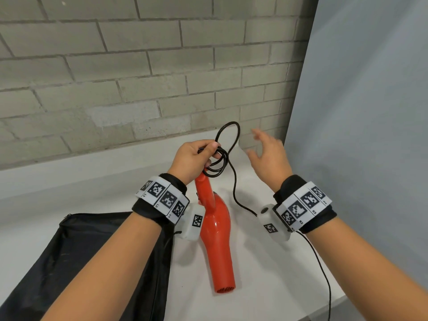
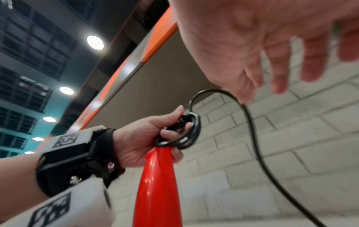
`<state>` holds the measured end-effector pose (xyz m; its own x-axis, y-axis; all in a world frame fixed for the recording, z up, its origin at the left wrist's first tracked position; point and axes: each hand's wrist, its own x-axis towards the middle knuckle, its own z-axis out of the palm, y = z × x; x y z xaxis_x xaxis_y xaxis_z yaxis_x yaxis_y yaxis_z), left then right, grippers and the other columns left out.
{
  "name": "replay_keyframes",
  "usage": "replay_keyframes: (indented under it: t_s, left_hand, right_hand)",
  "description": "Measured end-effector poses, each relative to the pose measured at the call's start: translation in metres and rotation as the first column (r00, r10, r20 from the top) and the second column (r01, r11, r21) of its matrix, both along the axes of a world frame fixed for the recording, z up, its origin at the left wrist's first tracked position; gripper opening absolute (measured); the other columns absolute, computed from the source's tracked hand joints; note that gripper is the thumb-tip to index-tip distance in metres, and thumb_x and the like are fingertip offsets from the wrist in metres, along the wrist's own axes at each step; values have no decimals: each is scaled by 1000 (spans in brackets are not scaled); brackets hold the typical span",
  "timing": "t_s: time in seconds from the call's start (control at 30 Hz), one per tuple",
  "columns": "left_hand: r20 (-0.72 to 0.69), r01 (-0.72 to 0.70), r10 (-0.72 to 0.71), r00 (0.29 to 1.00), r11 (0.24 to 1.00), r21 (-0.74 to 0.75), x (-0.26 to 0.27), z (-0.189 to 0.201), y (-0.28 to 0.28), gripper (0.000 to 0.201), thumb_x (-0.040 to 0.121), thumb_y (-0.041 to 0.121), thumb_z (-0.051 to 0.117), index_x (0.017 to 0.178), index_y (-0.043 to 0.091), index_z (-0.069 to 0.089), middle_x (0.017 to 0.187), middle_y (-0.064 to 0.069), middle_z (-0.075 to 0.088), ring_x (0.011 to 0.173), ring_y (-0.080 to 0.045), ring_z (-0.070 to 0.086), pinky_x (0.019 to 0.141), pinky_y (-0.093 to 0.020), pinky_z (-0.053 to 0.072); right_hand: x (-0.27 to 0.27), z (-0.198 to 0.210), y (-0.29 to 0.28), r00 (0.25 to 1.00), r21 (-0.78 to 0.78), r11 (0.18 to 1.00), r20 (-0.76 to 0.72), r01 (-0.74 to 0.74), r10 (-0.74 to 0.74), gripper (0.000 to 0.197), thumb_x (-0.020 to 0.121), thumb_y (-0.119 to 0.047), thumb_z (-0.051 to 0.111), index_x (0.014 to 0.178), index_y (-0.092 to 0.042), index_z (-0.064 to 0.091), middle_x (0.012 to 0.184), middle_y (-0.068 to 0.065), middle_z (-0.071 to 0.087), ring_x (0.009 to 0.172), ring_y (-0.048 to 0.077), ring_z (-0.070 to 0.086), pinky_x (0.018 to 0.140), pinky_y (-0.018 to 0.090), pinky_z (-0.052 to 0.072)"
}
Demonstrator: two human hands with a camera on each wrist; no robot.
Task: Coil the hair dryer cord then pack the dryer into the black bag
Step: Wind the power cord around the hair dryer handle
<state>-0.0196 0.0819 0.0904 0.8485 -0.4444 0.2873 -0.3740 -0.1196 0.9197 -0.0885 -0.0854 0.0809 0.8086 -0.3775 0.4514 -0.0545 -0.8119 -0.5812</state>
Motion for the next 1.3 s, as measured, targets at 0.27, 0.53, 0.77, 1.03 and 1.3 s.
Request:
replay_keyframes:
  t_s: [0.27,0.53,0.77,1.03,1.3]
  left_hand:
    - [3,-26,27,1000,999,-21,-6,-1,-3,23,92,25,48,101,13,65,74,2,64,41,0,44,47,-8,38]
    - [-10,19,-19,1000,1000,-18,-12,2,-5,21,93,25,45,97,16,64,75,2,64,41,0,45,47,-9,40]
    - [-74,19,-24,997,997,-76,-5,2,5,20,94,23,45,94,17,64,74,1,64,42,0,47,46,-9,39]
    - [-177,35,-97,979,945,-325,3,14,7,23,94,20,43,98,8,62,62,8,67,45,-2,46,63,-15,51]
    - [-132,17,-62,989,947,-320,7,7,2,27,95,17,39,109,4,59,55,11,64,40,-2,34,51,-13,43]
  right_hand:
    - [-12,-91,-46,406,-320,932,-885,-170,-229,47,84,-26,60,127,-11,48,133,6,52,124,26,47,108,38,32]
    - [-11,-112,-56,384,-390,911,-868,-135,-315,35,91,-14,46,125,-6,50,132,12,52,121,30,49,102,37,42]
    - [-8,-111,-69,356,-384,891,-890,-243,-286,36,91,-10,47,127,-3,50,134,13,52,123,28,50,101,33,41]
    - [-7,-109,-67,405,-286,940,-894,-186,-192,37,96,-11,36,130,0,45,138,16,48,127,27,47,104,32,37]
    - [1,-73,-36,850,339,941,-495,-3,181,20,95,-5,35,81,-11,47,80,7,55,57,14,45,46,21,40]
